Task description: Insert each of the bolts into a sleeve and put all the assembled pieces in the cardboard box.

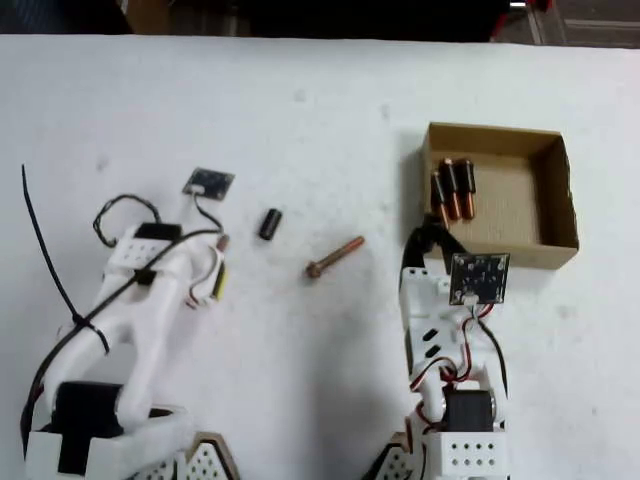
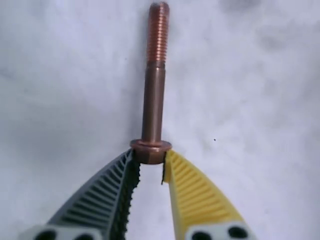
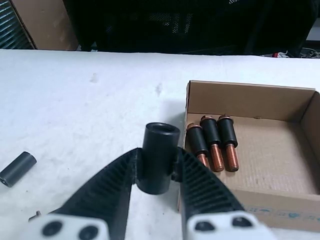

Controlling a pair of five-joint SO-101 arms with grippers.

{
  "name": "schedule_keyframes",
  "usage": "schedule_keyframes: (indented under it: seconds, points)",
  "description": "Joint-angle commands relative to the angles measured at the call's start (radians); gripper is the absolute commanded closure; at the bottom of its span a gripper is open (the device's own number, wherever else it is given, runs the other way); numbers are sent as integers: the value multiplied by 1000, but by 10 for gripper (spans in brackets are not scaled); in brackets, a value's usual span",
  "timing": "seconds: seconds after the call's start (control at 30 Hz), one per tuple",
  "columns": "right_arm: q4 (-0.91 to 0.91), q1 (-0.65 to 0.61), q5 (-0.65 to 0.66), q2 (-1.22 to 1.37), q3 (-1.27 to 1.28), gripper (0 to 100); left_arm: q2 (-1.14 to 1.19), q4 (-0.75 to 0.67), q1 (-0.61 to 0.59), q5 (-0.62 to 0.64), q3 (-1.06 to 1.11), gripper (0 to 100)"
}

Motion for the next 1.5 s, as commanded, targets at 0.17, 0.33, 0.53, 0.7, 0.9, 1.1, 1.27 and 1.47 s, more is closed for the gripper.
schedule_keyframes:
  seconds: [0.17,0.33,0.53,0.7,0.9,1.1,1.27,1.47]
  points:
    - [-2,13,-3,-4,8,981,-7,-98,1,-14,43,972]
    - [-2,15,-3,-4,8,981,-8,-97,-5,-14,41,867]
    - [-4,15,-3,-4,8,981,-15,-95,-5,-14,37,834]
    - [-4,15,-3,-4,8,981,-16,-114,-8,-14,21,832]
    - [-4,15,-3,-4,8,981,-8,-172,-53,-14,-23,834]
    - [-4,13,-3,-4,8,981,-5,-239,-47,-11,-25,834]
    - [-4,13,-3,-4,8,981,-4,-238,-15,-12,0,835]
    - [-4,13,-3,-4,8,981,-4,-238,7,-12,8,835]
